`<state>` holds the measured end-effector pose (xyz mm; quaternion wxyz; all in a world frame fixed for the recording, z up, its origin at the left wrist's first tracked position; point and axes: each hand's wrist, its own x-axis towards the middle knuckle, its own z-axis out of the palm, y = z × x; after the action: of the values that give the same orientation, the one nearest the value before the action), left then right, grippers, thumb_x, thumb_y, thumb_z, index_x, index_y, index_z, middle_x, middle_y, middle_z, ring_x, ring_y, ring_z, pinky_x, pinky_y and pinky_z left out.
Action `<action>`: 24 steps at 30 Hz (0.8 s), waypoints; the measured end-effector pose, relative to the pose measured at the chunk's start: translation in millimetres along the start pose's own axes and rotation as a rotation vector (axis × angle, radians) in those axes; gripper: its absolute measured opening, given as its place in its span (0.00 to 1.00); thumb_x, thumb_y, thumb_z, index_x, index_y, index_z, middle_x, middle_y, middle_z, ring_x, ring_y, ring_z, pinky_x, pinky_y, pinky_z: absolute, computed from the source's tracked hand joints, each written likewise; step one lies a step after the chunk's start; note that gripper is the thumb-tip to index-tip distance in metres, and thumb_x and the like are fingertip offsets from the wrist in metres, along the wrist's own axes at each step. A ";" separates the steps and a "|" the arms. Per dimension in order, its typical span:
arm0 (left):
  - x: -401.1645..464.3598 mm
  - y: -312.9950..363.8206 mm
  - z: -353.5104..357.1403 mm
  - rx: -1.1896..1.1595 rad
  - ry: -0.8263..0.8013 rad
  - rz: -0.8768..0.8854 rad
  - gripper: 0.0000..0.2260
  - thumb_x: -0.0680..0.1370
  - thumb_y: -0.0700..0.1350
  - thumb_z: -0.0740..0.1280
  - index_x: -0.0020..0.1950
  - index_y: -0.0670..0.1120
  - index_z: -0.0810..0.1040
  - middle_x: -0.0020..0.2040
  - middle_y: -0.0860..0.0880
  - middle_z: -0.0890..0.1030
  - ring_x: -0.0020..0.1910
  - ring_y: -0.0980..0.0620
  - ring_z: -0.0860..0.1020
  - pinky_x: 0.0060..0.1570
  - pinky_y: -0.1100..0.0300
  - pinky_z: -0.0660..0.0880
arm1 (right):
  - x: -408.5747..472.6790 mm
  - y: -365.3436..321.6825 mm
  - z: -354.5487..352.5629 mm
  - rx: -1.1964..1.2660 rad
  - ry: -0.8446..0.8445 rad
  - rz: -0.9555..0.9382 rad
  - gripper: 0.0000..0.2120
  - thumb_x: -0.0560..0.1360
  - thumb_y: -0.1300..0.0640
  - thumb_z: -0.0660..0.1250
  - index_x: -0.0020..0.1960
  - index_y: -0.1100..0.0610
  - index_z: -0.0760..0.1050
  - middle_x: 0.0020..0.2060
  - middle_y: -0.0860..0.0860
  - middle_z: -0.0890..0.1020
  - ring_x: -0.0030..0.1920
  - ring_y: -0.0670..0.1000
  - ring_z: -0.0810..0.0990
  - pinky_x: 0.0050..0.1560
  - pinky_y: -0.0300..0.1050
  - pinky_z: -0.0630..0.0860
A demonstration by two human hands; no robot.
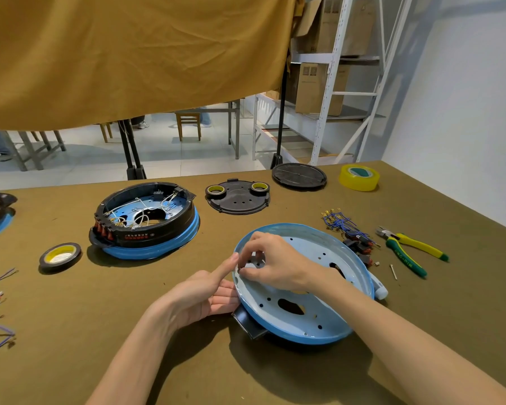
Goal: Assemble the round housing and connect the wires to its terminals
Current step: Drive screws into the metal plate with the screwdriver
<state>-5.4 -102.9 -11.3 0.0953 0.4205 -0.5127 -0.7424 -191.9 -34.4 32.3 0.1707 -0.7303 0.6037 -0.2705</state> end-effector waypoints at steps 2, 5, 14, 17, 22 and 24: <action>-0.3 0.3 0.3 0.002 -0.004 0.001 0.43 0.65 0.70 0.75 0.62 0.34 0.80 0.50 0.40 0.87 0.46 0.48 0.86 0.43 0.60 0.81 | 0.4 0.8 0.8 -0.007 0.012 0.004 0.05 0.74 0.50 0.75 0.48 0.48 0.81 0.46 0.42 0.75 0.45 0.42 0.76 0.44 0.32 0.70; 0.0 0.5 0.9 -0.017 -0.007 0.003 0.40 0.66 0.69 0.75 0.59 0.34 0.80 0.45 0.42 0.86 0.41 0.49 0.86 0.41 0.61 0.81 | 0.9 3.1 -0.7 0.045 0.029 0.015 0.04 0.74 0.50 0.74 0.47 0.48 0.81 0.47 0.44 0.78 0.44 0.45 0.78 0.45 0.38 0.75; -1.1 0.9 3.9 -0.011 0.035 -0.006 0.43 0.65 0.70 0.74 0.62 0.35 0.80 0.50 0.40 0.87 0.45 0.48 0.87 0.41 0.60 0.82 | -0.1 3.3 -0.6 -0.027 0.038 -0.017 0.03 0.76 0.52 0.74 0.47 0.50 0.86 0.45 0.45 0.79 0.45 0.45 0.77 0.48 0.44 0.77; -2.6 1.5 5.1 -0.025 0.039 -0.015 0.42 0.67 0.70 0.74 0.62 0.35 0.80 0.50 0.40 0.87 0.45 0.48 0.87 0.41 0.60 0.82 | -0.9 -2.4 2.7 -0.159 0.076 -0.036 0.08 0.76 0.47 0.74 0.46 0.51 0.84 0.44 0.45 0.78 0.45 0.44 0.75 0.47 0.43 0.75; -1.7 1.3 13.0 -0.022 0.104 0.021 0.39 0.68 0.69 0.72 0.57 0.34 0.81 0.42 0.43 0.87 0.37 0.51 0.85 0.35 0.62 0.80 | -10.9 -0.7 -18.6 -0.043 0.295 0.025 0.04 0.77 0.51 0.72 0.48 0.52 0.80 0.45 0.44 0.77 0.43 0.38 0.74 0.45 0.33 0.70; -2.1 3.5 16.4 -0.043 0.114 0.020 0.33 0.69 0.68 0.72 0.53 0.38 0.81 0.32 0.46 0.83 0.28 0.54 0.81 0.28 0.64 0.77 | -21.3 8.8 -38.9 -0.074 0.491 0.082 0.01 0.78 0.57 0.71 0.47 0.54 0.81 0.44 0.46 0.79 0.42 0.40 0.75 0.45 0.36 0.71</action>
<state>-16.9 -92.2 -5.3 0.1406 0.4547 -0.4944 -0.7273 -224.9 -12.6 54.2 0.0032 -0.6233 0.6658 -0.4102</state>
